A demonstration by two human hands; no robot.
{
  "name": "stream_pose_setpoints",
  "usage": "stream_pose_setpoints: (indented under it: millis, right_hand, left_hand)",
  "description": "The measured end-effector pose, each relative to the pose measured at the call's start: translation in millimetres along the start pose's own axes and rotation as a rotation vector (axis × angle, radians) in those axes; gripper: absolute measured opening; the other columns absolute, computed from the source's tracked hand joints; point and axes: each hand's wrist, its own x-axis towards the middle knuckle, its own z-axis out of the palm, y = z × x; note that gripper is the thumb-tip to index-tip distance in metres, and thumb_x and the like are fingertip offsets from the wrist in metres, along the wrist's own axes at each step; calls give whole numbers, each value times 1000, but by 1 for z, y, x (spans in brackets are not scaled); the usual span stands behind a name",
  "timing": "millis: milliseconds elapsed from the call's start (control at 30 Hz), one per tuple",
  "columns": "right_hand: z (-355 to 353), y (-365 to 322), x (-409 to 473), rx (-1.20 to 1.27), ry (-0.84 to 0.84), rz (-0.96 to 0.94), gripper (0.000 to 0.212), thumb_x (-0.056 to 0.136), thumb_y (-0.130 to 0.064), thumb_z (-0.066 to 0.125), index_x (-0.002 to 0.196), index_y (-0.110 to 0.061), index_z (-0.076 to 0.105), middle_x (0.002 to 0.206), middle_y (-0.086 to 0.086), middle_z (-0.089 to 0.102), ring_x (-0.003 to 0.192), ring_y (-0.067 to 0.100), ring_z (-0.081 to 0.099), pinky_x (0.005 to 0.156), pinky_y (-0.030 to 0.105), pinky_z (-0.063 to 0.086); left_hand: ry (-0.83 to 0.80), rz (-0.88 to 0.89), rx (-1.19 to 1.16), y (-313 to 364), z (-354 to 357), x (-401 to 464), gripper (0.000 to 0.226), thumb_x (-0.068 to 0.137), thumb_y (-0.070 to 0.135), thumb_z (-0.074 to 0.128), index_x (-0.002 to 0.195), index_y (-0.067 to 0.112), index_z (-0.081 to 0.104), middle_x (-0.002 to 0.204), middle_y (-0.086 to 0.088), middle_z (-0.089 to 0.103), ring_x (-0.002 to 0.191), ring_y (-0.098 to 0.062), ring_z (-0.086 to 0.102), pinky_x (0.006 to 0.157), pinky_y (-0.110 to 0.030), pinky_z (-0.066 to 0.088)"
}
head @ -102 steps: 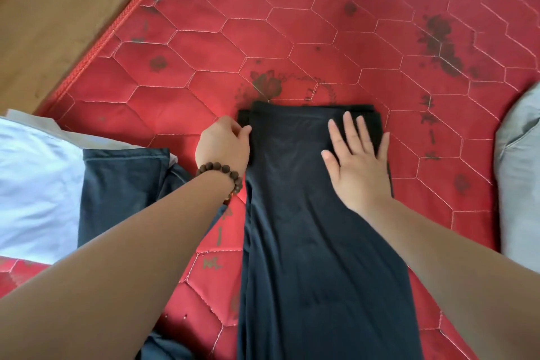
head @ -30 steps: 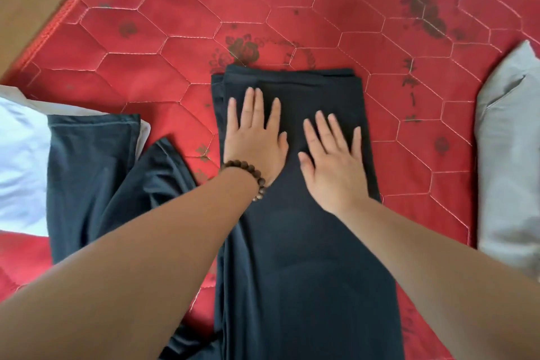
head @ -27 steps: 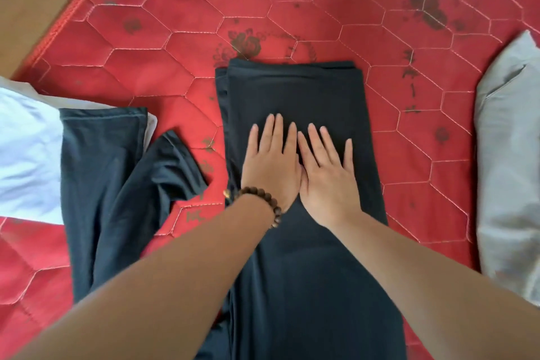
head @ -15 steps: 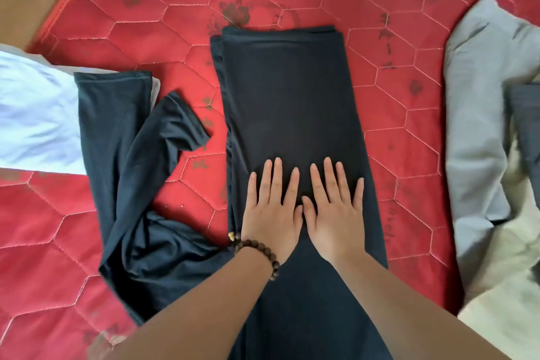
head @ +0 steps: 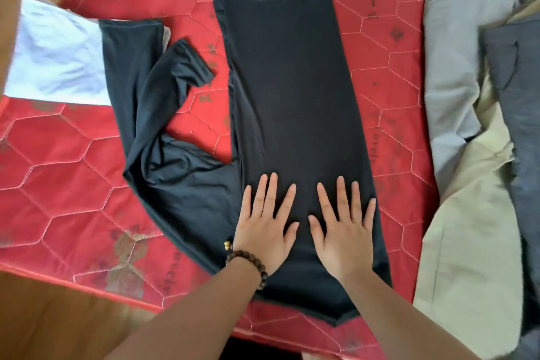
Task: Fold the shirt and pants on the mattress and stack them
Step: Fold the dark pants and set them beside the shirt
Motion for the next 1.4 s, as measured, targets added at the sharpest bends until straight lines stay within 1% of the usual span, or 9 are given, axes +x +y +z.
stream_pose_setpoints:
  millis: [233, 400, 533, 700, 900, 1000, 1167, 1267, 1400]
  right_hand:
    - [-23, -19, -35, 3, -117, 57, 60, 97, -50, 20, 150, -24, 26, 157, 13, 24, 146, 33, 18, 114, 62, 16]
    - [-61, -67, -18, 62, -126, -47, 59, 98, -45, 19, 149, -19, 31, 157, 13, 24, 146, 29, 18, 116, 58, 16]
    - [-81, -121, 23, 174, -120, -156, 52, 101, -38, 35, 148, -16, 35, 159, 11, 18, 148, 26, 11, 120, 50, 9]
    - [-89, -202, 98, 347, -109, -194, 51, 101, -35, 36, 149, -18, 29, 160, 9, 15, 148, 23, 9, 121, 39, 7]
    - [-78, -295, 195, 516, -68, -20, 55, 100, -39, 40, 151, -26, 24, 160, 11, 13, 146, 26, 13, 119, 38, 16]
    - [-75, -325, 228, 588, -31, 141, 53, 100, -36, 43, 149, -22, 30, 157, 10, 22, 142, 27, 21, 115, 36, 23]
    - [-78, -341, 240, 732, 54, 290, 30, 96, -16, 54, 123, -5, 60, 122, 9, 57, 113, 26, 52, 93, 31, 43]
    - [-85, -333, 235, 762, 106, 326, 20, 93, -9, 59, 108, 1, 67, 104, 14, 65, 97, 30, 60, 81, 23, 39]
    - [-111, -317, 226, 762, 197, 360, 15, 91, -5, 61, 100, 3, 69, 95, 16, 67, 87, 31, 59, 71, 16, 31]
  left_hand:
    - [-49, -5, -3, -13, -23, -49, 64, 95, 46, 30, 153, 20, 18, 157, -18, 20, 146, -32, 15, 117, -53, 19]
    - [-7, -194, -36, -68, -78, -47, 62, 88, 29, 56, 145, 12, 39, 146, -18, 42, 139, -34, 34, 112, -52, 31]
    - [69, -296, -37, -133, -116, -30, 58, 81, 21, 66, 135, 8, 52, 133, -17, 55, 124, -36, 50, 102, -50, 41]
    - [123, -345, 10, -232, -141, 32, 58, 87, 24, 54, 142, 11, 40, 144, -14, 41, 133, -34, 36, 109, -47, 29]
    - [108, -202, 103, -343, -150, 127, 74, 89, 24, 49, 153, 19, 11, 160, -14, 6, 148, -29, 3, 119, -46, 6]
    - [32, -96, 22, -371, -154, 157, 69, 92, 21, 48, 153, 24, 16, 159, -16, 9, 146, -33, 7, 118, -46, 13]
    - [-17, -4, -177, -374, -152, 167, 36, 93, 3, 47, 127, 9, 54, 123, -12, 48, 117, -29, 41, 92, -40, 47]
    - [-26, 4, -193, -377, -157, 164, 26, 88, -7, 42, 105, 3, 59, 99, -12, 51, 96, -28, 48, 77, -39, 46]
    - [29, 31, -229, -385, -173, 145, 22, 87, -9, 41, 96, -1, 59, 95, -15, 53, 92, -30, 48, 74, -42, 44]
